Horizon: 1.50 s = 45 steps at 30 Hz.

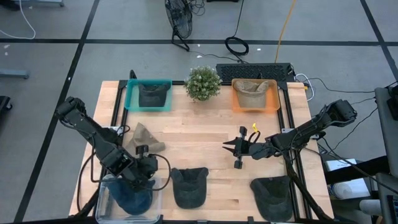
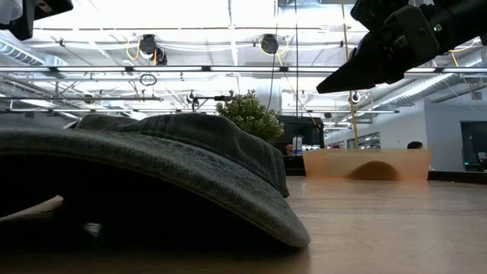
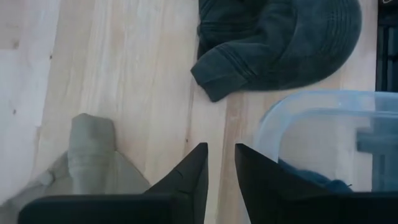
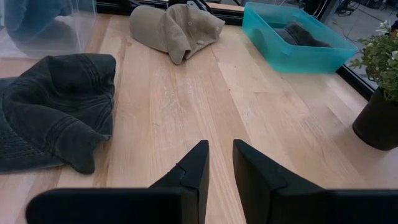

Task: Pick & Place hat
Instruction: Adjust the transparent bin, then put the left black cap into the green bin

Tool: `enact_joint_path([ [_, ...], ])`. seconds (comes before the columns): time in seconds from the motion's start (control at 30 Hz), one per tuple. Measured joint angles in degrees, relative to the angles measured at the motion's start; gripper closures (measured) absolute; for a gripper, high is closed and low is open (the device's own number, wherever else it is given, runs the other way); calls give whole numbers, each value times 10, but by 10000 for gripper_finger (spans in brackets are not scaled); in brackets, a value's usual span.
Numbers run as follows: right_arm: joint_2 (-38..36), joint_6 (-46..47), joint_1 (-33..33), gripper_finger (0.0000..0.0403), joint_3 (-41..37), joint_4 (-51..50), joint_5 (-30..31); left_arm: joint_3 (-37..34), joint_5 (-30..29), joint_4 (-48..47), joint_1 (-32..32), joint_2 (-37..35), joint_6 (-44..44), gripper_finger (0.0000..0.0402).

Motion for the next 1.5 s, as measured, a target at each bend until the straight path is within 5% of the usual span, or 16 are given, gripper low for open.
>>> enact_joint_path([
  [0.33,0,0,0,344,0,0,0,0,-24,16,36,-4,83,309],
  [0.6,0,0,0,344,0,2,0,2,-62,151,102,-39,196,309],
  [0.8,0,0,0,344,0,2,0,-8,-185,277,157,-35,254,309],
  [1.0,5,37,0,344,0,6,-5,-62,-217,445,188,-19,346,309],
  [1.1,15,46,0,344,-1,12,-56,-85,-218,499,199,-25,412,309],
  [1.33,37,47,9,344,43,34,-90,-127,-207,488,190,-123,405,309],
  [1.5,102,7,21,343,113,34,-121,-246,-202,647,187,-188,428,309],
])
